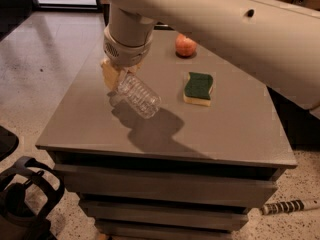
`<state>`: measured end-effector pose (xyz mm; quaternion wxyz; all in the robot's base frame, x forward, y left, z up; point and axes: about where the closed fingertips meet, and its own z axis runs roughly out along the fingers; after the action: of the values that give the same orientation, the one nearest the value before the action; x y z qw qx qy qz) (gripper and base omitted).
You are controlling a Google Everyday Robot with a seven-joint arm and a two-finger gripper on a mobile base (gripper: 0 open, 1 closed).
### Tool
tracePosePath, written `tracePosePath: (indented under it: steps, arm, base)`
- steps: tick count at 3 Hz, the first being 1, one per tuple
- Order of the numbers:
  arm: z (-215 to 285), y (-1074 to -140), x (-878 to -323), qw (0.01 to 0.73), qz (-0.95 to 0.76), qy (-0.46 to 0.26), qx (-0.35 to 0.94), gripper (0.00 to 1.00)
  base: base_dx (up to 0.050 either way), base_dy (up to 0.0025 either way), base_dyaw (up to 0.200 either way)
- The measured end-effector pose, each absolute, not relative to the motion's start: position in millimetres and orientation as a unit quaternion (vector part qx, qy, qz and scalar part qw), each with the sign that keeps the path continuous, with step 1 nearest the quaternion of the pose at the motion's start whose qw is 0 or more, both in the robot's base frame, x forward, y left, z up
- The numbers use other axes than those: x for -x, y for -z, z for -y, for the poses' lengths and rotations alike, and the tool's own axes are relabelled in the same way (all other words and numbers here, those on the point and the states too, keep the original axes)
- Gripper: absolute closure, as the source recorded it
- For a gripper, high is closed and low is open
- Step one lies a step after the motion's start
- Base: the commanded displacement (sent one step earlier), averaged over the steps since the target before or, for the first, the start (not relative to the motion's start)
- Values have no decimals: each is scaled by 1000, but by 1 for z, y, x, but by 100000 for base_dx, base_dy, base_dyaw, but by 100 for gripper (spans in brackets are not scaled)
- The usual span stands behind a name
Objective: Place water bottle upright
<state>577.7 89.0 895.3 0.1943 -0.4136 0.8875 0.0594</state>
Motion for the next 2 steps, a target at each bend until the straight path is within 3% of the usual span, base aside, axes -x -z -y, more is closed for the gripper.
tracePosePath:
  steps: [2]
  arm:
    - [-65, -924, -551, 314, -838, -120, 429, 100]
  base:
    - [0, 0, 0]
